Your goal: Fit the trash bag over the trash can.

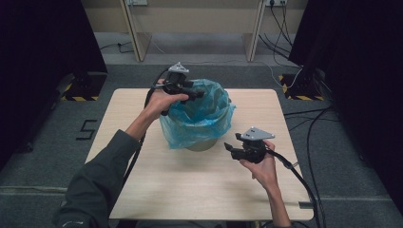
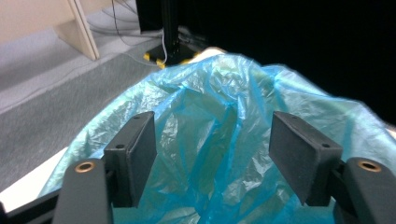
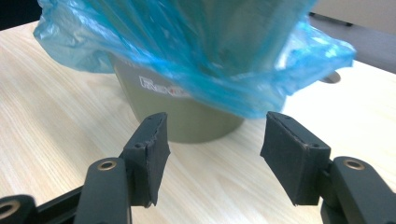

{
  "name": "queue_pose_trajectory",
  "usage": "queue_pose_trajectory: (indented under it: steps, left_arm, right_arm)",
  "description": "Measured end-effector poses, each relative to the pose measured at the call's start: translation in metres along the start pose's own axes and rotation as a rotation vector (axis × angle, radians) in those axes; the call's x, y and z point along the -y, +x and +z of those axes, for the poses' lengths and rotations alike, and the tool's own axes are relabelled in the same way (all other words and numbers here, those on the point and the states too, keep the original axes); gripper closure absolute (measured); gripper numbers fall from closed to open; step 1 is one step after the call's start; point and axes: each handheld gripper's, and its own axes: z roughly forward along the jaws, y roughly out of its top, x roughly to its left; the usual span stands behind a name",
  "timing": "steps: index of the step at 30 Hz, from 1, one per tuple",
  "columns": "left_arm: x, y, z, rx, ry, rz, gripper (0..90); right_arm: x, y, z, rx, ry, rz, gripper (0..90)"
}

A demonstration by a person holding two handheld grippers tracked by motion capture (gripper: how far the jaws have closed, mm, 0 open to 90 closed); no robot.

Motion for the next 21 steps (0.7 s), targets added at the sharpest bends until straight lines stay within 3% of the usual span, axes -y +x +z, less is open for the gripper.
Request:
queue_pose_trajectory:
  steps: [2, 7, 10, 16, 21]
  left_arm:
    - [-0.003, -0.002, 0.004, -0.023, 0.023, 0.038, 31.9]
    - [-0.015, -0.004, 0.007, -0.043, 0.016, 0.044, 32.0]
    - [-0.022, -0.007, 0.011, -0.062, 0.037, 0.075, 31.6]
    - [-0.018, -0.001, 0.038, -0.066, 0.081, 0.016, 31.5]
    - [-0.009, -0.001, 0.057, -0.036, 0.129, 0.009, 32.4]
  right_arm:
    - [0.004, -0.003, -0.005, 0.007, 0.0, 0.015, 40.6]
    - [0.009, -0.011, -0.012, 0.017, -0.013, 0.056, 40.7]
    - [0.009, -0.013, -0.013, 0.012, -0.012, 0.063, 40.7]
    - [0.01, -0.011, -0.01, -0.001, -0.006, 0.065, 40.8]
    - [0.011, -0.012, -0.009, 0.001, -0.005, 0.06, 40.8]
